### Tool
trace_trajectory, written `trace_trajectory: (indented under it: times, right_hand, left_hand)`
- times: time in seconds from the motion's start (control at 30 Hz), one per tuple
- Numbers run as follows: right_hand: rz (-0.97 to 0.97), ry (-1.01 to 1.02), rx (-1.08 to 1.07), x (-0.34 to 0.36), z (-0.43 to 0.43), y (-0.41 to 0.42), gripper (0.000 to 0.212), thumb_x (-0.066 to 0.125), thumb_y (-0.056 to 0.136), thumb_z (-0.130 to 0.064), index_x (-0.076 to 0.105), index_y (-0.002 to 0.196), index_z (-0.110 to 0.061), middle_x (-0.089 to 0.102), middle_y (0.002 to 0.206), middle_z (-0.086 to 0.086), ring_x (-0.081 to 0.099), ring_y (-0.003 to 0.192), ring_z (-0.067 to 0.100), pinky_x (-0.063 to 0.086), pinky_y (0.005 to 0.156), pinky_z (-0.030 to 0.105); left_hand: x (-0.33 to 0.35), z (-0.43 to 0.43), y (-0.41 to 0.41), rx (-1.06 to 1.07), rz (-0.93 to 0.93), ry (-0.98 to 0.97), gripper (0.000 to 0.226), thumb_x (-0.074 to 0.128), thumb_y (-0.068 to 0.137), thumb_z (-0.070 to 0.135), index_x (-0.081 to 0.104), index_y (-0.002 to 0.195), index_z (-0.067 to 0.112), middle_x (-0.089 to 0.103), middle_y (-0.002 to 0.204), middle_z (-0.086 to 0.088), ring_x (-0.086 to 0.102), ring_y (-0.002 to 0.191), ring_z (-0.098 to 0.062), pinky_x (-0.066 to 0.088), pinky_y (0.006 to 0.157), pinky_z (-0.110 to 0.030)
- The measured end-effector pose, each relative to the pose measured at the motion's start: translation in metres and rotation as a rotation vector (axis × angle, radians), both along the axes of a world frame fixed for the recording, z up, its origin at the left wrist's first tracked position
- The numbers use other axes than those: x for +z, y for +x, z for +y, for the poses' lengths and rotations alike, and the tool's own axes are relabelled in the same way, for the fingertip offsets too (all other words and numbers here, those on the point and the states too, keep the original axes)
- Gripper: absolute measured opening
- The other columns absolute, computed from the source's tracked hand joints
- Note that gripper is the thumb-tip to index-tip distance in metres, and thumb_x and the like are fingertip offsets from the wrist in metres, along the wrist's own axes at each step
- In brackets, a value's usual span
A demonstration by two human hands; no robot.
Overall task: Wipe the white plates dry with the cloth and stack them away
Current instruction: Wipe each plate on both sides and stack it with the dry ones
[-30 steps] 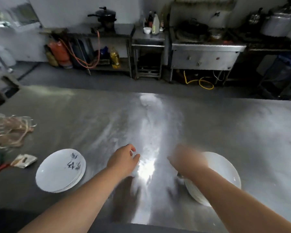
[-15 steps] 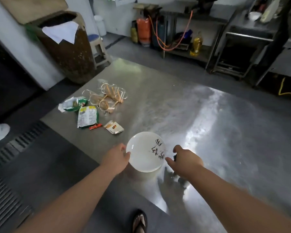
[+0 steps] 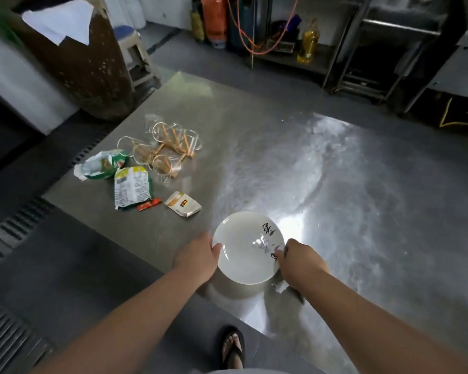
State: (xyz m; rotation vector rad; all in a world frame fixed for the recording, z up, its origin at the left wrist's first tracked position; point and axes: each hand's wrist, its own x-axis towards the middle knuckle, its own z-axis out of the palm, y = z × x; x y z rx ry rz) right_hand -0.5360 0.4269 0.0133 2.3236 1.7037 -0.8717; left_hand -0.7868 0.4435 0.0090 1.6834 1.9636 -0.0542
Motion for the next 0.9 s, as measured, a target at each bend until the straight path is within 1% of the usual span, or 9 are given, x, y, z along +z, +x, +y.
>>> trace_trajectory:
  times: [0.1, 0.17, 0.27, 0.37, 0.43, 0.6, 0.7, 0.8, 0.9]
  right_hand:
    - [0.008, -0.024, -0.026, 0.003, 0.001, 0.0, 0.023, 0.037, 0.106, -0.039, 0.052, 0.101, -0.023, 0.055, 0.085, -0.006, 0.059, 0.083, 0.022, 0.043, 0.066, 0.033]
    - [0.031, -0.02, -0.051, 0.006, -0.003, 0.007, 0.021, 0.038, 0.106, -0.038, 0.051, 0.101, -0.022, 0.054, 0.084, -0.006, 0.059, 0.083, 0.022, 0.042, 0.065, 0.033]
    - [0.093, 0.016, -0.128, 0.017, -0.015, 0.033, 0.027, 0.038, 0.105, -0.042, 0.053, 0.098, -0.02, 0.06, 0.086, -0.003, 0.059, 0.078, 0.018, 0.045, 0.064, 0.033]
    - [0.117, 0.04, -0.23, 0.032, -0.039, 0.07, 0.027, 0.042, 0.104, -0.042, 0.053, 0.089, -0.022, 0.062, 0.084, -0.003, 0.056, 0.071, 0.013, 0.042, 0.059, 0.031]
    - [0.094, 0.06, -0.289, 0.041, -0.059, 0.097, 0.029, 0.044, 0.103, -0.044, 0.05, 0.085, -0.022, 0.059, 0.083, -0.002, 0.056, 0.072, 0.016, 0.041, 0.061, 0.033]
    - [0.036, 0.066, -0.411, 0.058, -0.117, 0.163, 0.029, 0.043, 0.103, -0.044, 0.048, 0.084, -0.023, 0.061, 0.081, -0.003, 0.057, 0.068, 0.015, 0.039, 0.055, 0.032]
    - [0.02, 0.026, -0.442, 0.053, -0.146, 0.19, 0.027, 0.043, 0.103, -0.044, 0.049, 0.086, -0.024, 0.062, 0.081, -0.003, 0.062, 0.07, 0.02, 0.046, 0.061, 0.034]
    - [0.018, -0.028, -0.445, 0.031, -0.164, 0.21, 0.024, 0.042, 0.105, -0.041, 0.052, 0.094, -0.022, 0.056, 0.08, -0.003, 0.06, 0.078, 0.024, 0.046, 0.068, 0.036]
    - [0.007, -0.069, -0.448, 0.007, -0.175, 0.224, 0.025, 0.038, 0.104, -0.039, 0.054, 0.099, -0.021, 0.061, 0.087, 0.002, 0.054, 0.074, 0.024, 0.044, 0.068, 0.036]
  left_hand:
    - [0.003, 0.0, 0.002, -0.002, -0.007, 0.024, 0.027, 0.049, 0.102, 0.053, 0.055, 0.096, 0.027, 0.064, 0.089, 0.005, 0.065, 0.084, -0.017, 0.061, 0.081, -0.042]
    - [0.008, -0.002, 0.008, -0.019, -0.017, 0.05, 0.028, 0.05, 0.102, 0.052, 0.052, 0.09, 0.028, 0.062, 0.084, 0.007, 0.062, 0.078, -0.013, 0.059, 0.074, -0.037]
    - [0.02, -0.006, 0.028, -0.071, -0.047, 0.114, 0.03, 0.055, 0.102, 0.047, 0.045, 0.082, 0.027, 0.06, 0.078, 0.008, 0.058, 0.07, -0.009, 0.045, 0.057, -0.028]
    - [0.027, -0.007, 0.064, -0.114, -0.097, 0.186, 0.035, 0.06, 0.098, 0.044, 0.042, 0.077, 0.024, 0.06, 0.069, 0.006, 0.057, 0.066, -0.015, 0.047, 0.059, -0.034]
    - [0.029, -0.011, 0.094, -0.161, -0.148, 0.204, 0.036, 0.062, 0.097, 0.042, 0.04, 0.075, 0.023, 0.058, 0.065, 0.005, 0.053, 0.063, -0.019, 0.044, 0.06, -0.036]
    - [0.027, -0.033, 0.168, -0.294, -0.324, 0.211, 0.033, 0.061, 0.098, 0.041, 0.041, 0.078, 0.023, 0.055, 0.064, 0.001, 0.051, 0.061, -0.021, 0.039, 0.056, -0.036]
    - [0.015, -0.051, 0.2, -0.37, -0.314, 0.172, 0.032, 0.058, 0.1, 0.042, 0.042, 0.079, 0.023, 0.057, 0.067, 0.002, 0.054, 0.062, -0.02, 0.041, 0.056, -0.036]
    - [-0.002, -0.069, 0.225, -0.404, -0.317, 0.107, 0.032, 0.055, 0.102, 0.043, 0.041, 0.08, 0.023, 0.058, 0.07, 0.001, 0.055, 0.064, -0.02, 0.045, 0.059, -0.039]
    - [-0.019, -0.086, 0.244, -0.411, -0.25, 0.088, 0.033, 0.052, 0.104, 0.043, 0.039, 0.081, 0.024, 0.056, 0.07, 0.002, 0.051, 0.062, -0.017, 0.035, 0.054, -0.036]
